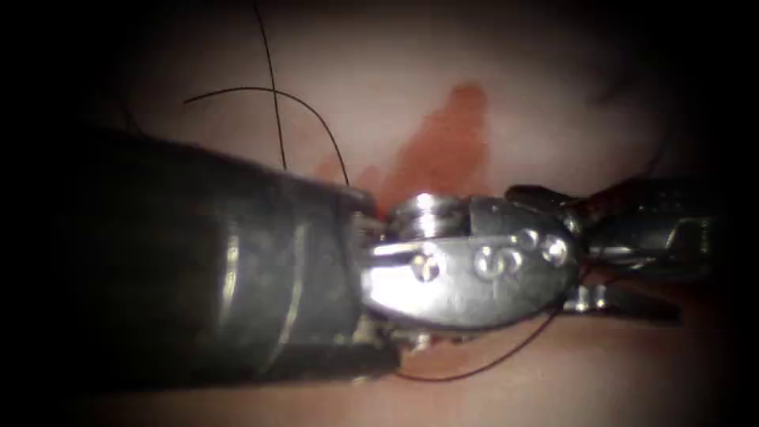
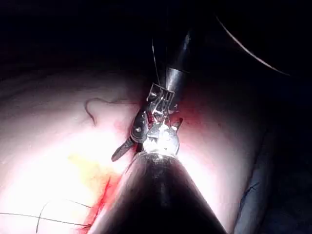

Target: Wound Closure

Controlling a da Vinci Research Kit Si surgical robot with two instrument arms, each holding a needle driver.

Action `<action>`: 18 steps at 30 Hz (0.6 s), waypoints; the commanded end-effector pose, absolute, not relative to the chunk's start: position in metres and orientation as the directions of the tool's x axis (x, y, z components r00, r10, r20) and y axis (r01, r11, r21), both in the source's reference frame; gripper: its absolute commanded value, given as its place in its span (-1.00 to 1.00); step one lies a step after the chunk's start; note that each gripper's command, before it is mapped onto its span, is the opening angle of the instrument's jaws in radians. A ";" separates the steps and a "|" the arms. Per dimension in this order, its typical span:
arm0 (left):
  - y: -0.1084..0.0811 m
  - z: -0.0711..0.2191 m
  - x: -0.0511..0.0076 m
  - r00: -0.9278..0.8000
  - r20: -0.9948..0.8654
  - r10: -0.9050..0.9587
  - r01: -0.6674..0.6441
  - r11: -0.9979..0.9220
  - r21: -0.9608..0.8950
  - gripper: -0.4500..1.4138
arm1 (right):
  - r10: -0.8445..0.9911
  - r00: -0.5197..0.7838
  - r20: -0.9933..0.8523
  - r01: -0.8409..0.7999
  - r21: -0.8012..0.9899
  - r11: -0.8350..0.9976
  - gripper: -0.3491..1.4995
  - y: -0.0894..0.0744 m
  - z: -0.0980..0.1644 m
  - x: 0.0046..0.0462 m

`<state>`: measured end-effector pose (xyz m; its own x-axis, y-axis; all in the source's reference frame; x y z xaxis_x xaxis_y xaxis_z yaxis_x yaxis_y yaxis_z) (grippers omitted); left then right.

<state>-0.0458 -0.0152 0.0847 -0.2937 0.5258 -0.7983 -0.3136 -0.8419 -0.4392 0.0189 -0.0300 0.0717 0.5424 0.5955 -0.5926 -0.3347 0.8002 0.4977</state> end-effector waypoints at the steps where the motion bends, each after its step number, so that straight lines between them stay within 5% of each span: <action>1: -0.015 0.085 -0.0464 -0.295 -0.798 0.526 -0.315 -0.842 -0.439 0.28 | 0.596 0.542 -0.593 -0.333 0.500 0.799 0.67 -0.031 0.072 0.0196; 6: -0.015 0.085 -0.0469 -0.295 -0.797 0.527 -0.322 -0.840 -0.436 0.12 | 0.595 0.543 -0.593 -0.329 0.502 0.800 0.67 -0.031 0.072 0.0199; 7: -0.015 0.085 -0.0467 -0.295 -0.797 0.526 -0.320 -0.841 -0.437 -0.03 | 0.595 0.543 -0.593 -0.329 0.501 0.800 0.67 -0.031 0.072 0.0199; 9: -0.015 0.085 -0.0463 -0.292 -0.799 0.525 -0.316 -0.842 -0.437 -0.89 | 0.594 0.543 -0.593 -0.329 0.501 0.801 0.67 -0.031 0.073 0.0199; 10: -0.016 0.085 -0.0460 -0.288 -0.798 0.529 -0.316 -0.839 -0.442 -1.00 | 0.594 0.545 -0.591 -0.330 0.500 0.801 0.67 -0.031 0.073 0.0199; 18: -0.015 0.084 -0.0408 -0.246 -0.858 0.451 -0.333 -0.870 -0.362 -1.00 | 0.600 0.535 -0.595 -0.328 0.508 0.796 0.67 -0.031 0.072 0.0200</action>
